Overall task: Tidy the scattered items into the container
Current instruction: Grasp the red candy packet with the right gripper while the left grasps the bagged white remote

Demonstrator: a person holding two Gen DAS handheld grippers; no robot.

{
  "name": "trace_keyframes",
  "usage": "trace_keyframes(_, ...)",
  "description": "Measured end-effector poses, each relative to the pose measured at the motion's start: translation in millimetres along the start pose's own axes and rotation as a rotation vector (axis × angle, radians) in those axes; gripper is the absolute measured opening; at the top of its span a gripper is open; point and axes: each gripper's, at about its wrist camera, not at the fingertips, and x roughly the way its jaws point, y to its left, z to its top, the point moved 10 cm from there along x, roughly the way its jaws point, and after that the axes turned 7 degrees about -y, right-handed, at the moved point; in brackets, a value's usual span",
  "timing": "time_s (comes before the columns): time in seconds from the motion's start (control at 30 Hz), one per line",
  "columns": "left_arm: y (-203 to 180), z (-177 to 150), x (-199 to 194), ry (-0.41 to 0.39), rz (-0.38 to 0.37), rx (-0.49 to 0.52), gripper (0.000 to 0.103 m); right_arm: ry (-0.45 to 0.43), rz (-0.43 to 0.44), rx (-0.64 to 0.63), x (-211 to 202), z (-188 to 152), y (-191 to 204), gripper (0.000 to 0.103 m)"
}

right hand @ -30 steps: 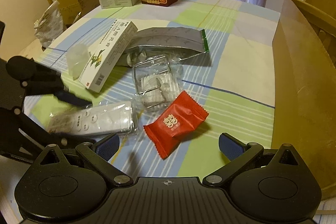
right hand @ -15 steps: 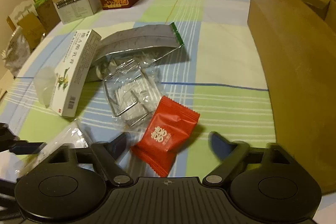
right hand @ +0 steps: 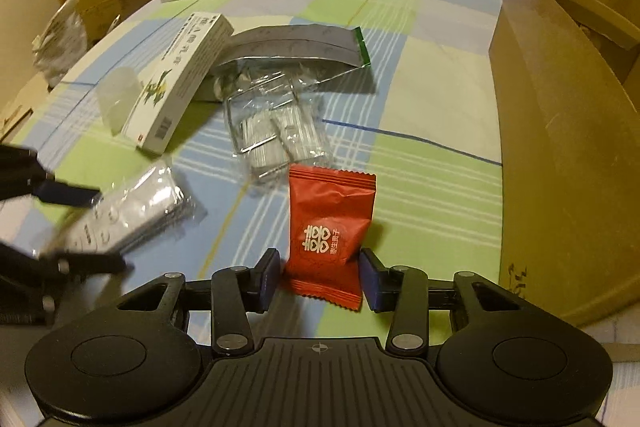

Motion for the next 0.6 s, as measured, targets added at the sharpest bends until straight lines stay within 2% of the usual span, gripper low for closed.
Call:
trace_keyframes(0.07, 1.5, 3.0, -0.8, -0.010, 0.010, -0.004, 0.049, -0.013, -0.007, 0.006, 0.7, 0.2, -0.5, 0.057)
trace_keyframes(0.1, 2.1, 3.8, -1.0, -0.013, 0.011, -0.007, 0.049, -0.024, -0.014, 0.016, 0.9, 0.6, -1.4, 0.070)
trace_keyframes(0.13, 2.3, 4.7, -1.0, -0.016, 0.012, -0.009, 0.049, -0.030, -0.016, 0.027, 1.4, 1.5, -2.6, 0.073)
trace_keyframes(0.4, 2.2, 6.0, 5.8, -0.012, 0.007, -0.012, 0.050, -0.069, -0.030, 0.133, 7.4, 8.9, -7.4, 0.073)
trace_keyframes(0.6, 0.0, 4.5, 10.0, -0.001, -0.003, -0.013, 0.049, -0.074, -0.059, 0.148, 11.1, 14.1, -9.1, 0.073)
